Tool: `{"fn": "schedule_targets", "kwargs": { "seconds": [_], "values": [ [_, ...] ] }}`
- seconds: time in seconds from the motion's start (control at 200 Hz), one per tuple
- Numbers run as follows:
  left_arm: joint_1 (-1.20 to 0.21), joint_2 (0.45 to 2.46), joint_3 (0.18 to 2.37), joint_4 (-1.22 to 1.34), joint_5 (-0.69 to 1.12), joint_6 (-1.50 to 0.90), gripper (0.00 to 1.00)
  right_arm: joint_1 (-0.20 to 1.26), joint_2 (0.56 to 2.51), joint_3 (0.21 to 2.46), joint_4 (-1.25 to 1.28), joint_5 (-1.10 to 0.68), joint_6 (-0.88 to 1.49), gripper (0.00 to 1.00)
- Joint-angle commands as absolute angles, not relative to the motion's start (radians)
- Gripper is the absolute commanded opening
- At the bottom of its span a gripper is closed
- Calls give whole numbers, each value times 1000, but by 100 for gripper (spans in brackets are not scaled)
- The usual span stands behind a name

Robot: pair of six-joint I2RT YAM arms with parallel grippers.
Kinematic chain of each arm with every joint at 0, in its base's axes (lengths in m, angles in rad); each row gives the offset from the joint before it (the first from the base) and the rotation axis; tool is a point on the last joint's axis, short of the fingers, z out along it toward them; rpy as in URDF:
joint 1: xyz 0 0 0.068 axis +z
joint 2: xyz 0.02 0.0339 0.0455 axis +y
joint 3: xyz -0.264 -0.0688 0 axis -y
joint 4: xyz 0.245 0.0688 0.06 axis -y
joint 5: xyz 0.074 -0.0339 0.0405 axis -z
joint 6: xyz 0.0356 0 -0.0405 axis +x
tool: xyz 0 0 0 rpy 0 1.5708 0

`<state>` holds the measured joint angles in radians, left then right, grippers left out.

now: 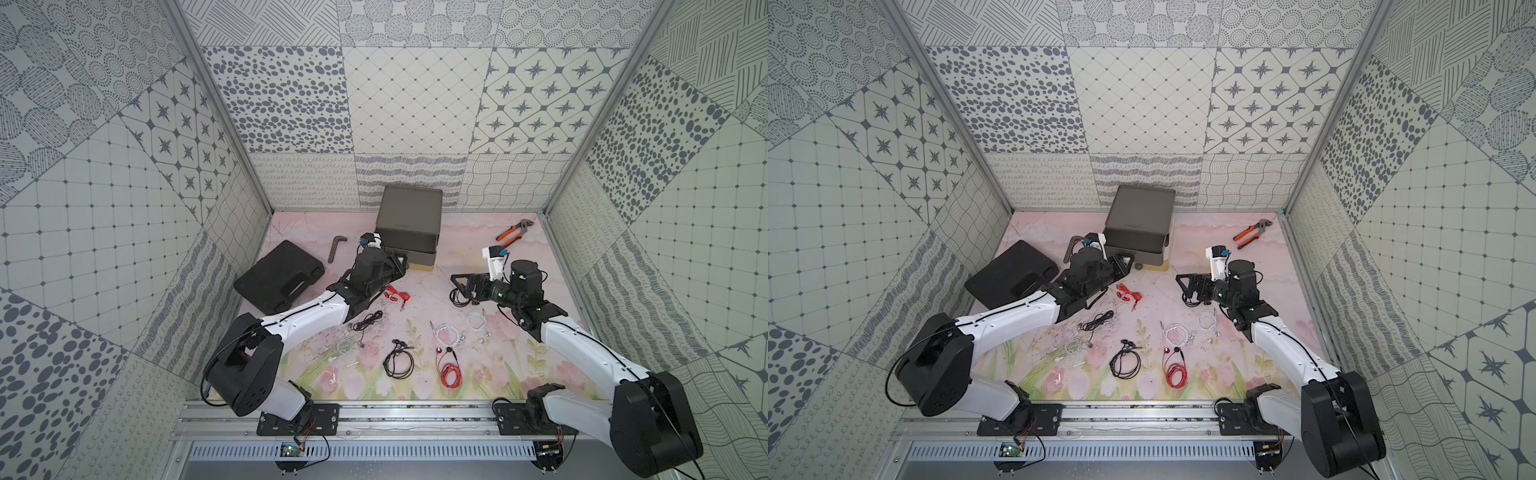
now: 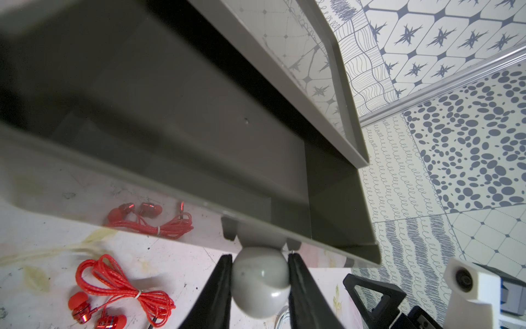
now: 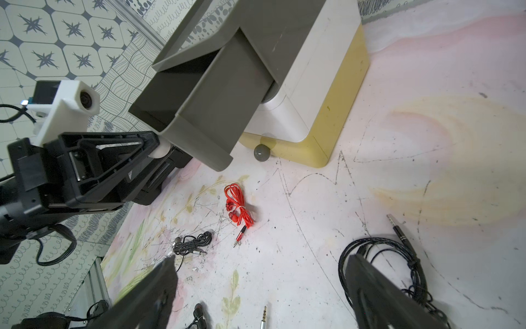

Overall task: Place the wired earphones into the drawer by color
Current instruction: Open the drawer in the storage box.

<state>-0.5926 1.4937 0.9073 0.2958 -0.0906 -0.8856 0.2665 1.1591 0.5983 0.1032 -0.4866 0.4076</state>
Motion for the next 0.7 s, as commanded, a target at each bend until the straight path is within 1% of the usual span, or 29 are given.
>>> {"fn": "schedule_targets", "kwargs": {
  "seconds": [0.0,0.165,0.35,0.585,0.695],
  "values": [
    [-597,1464,886,330,-92,-889,25,283,1173,633,122,-486,372,96],
    [-601,1442,869,329,-92,-893,25,325,1212,637,131,-491,365,96],
    [-603,1435,869,324,-94,-887,25,432,1307,635,187,-467,382,94],
    [-601,1436,878,315,-92,-881,25,521,1476,578,442,-416,491,88],
    [-603,1437,892,302,-88,-874,25,551,1570,584,519,-402,514,82]
  ]
}}
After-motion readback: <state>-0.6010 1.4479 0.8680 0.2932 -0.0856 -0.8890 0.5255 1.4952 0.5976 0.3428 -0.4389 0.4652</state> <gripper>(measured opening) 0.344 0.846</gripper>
